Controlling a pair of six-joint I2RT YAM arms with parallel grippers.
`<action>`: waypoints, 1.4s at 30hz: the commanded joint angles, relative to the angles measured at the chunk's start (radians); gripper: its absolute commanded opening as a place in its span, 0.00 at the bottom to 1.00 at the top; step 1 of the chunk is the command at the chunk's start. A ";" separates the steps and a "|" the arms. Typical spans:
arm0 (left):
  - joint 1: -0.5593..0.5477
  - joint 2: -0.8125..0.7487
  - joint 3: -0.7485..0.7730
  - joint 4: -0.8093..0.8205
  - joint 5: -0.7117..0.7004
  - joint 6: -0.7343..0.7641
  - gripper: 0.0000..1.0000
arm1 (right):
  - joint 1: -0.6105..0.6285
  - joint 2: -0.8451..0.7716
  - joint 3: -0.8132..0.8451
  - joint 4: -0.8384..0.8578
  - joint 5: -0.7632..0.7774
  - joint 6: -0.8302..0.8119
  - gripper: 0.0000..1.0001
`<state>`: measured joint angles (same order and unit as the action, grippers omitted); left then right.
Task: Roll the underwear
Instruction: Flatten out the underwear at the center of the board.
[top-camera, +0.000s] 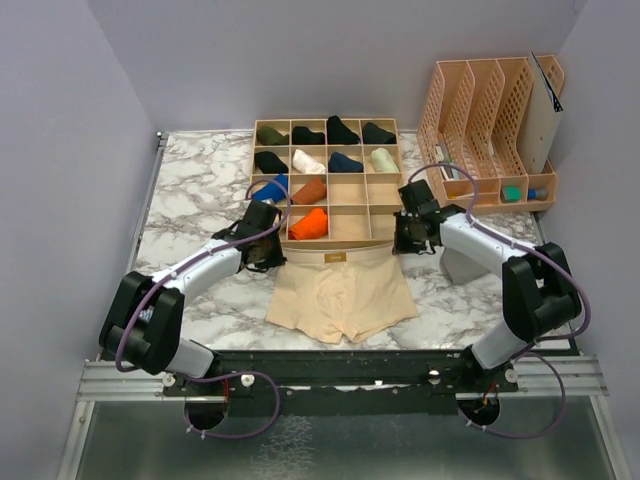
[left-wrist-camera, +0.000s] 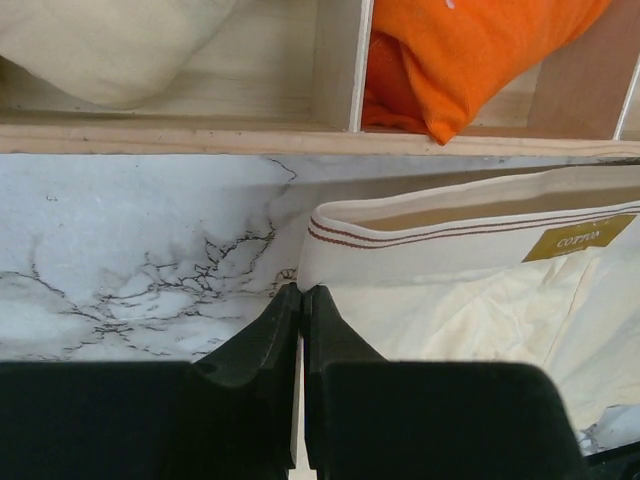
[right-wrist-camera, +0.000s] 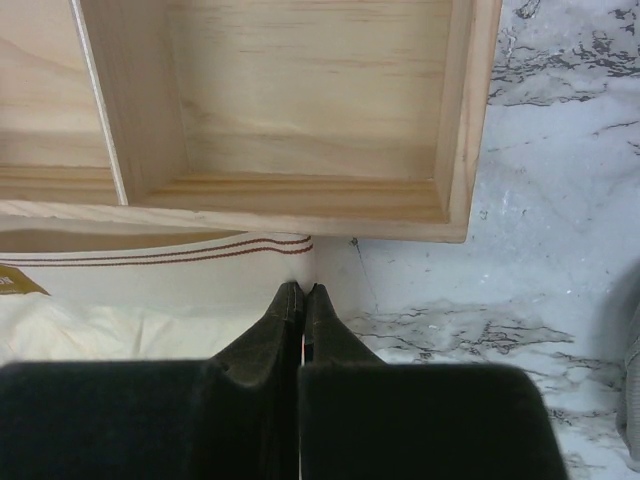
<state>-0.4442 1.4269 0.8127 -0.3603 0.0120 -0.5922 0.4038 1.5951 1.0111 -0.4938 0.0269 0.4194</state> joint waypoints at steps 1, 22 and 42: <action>0.012 0.015 -0.012 0.019 -0.002 0.025 0.12 | -0.015 0.034 0.031 0.003 0.011 -0.042 0.03; 0.009 -0.376 -0.192 -0.074 0.240 -0.074 0.64 | -0.016 -0.318 -0.187 -0.134 -0.184 -0.031 0.57; -0.047 -0.491 -0.523 0.293 0.370 -0.315 0.63 | -0.016 -0.235 -0.383 -0.041 -0.295 0.088 0.39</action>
<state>-0.4870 0.9348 0.3489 -0.2287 0.3748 -0.8314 0.3912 1.3144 0.6422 -0.5461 -0.3553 0.4717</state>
